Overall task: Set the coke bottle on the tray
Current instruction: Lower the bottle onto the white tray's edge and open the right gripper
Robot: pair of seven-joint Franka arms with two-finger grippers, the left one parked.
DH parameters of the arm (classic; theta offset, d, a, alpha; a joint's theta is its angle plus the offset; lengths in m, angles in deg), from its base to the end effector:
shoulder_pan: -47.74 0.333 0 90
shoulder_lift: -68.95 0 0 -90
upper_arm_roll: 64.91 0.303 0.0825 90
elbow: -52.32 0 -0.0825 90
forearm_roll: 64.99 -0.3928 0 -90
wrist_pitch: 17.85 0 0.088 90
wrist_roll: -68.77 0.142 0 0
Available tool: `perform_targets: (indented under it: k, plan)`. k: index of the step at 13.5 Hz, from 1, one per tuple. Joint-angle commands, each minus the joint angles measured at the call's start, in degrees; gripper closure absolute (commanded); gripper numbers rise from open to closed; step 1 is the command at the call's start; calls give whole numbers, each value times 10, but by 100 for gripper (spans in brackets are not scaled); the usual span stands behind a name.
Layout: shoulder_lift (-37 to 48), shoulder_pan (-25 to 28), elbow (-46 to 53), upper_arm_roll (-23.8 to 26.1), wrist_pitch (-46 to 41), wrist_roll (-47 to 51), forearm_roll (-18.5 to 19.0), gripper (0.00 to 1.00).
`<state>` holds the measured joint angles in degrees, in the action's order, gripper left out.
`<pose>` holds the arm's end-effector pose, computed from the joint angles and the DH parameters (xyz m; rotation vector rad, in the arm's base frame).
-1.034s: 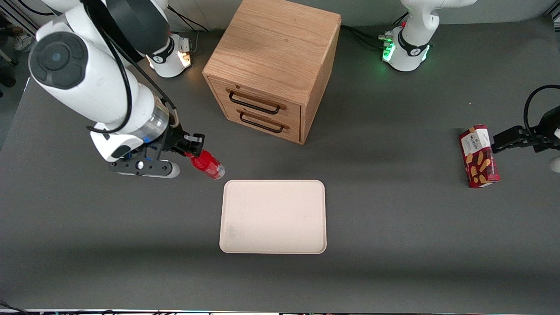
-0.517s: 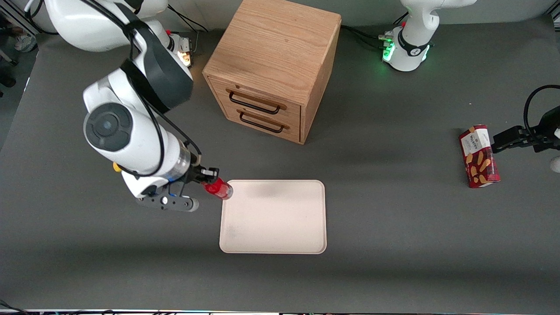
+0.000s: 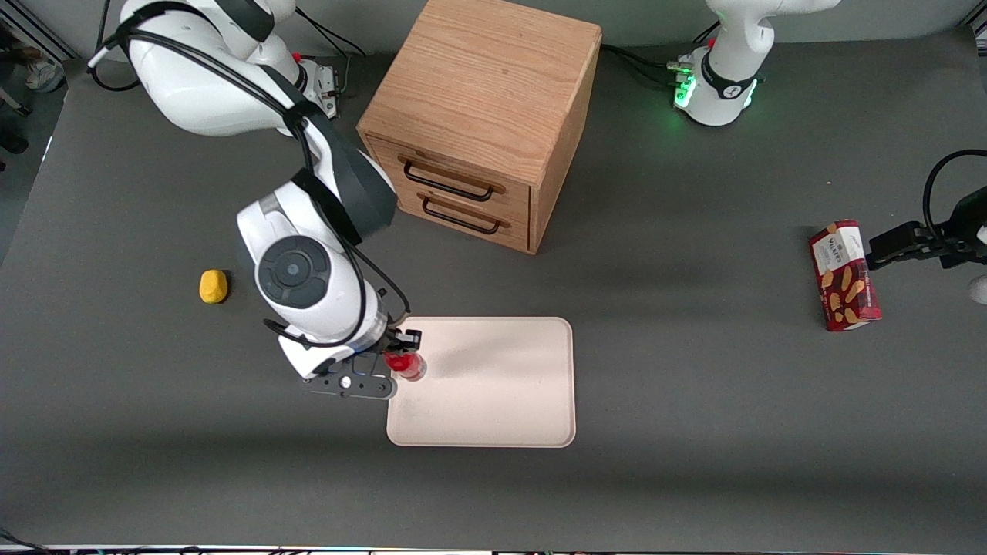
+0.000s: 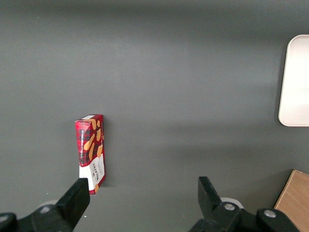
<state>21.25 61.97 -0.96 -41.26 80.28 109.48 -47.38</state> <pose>0.6806 0.3458 0.3618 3.1329 -0.2054 0.0037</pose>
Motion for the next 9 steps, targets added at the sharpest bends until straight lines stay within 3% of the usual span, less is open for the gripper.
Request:
perform_targets:
  k: [1, 9]
  plan:
    - [8, -3, -36, -4, 36, 27, 16, 100]
    - [-10, -6, -55, -15, 56, 30, 9, 100]
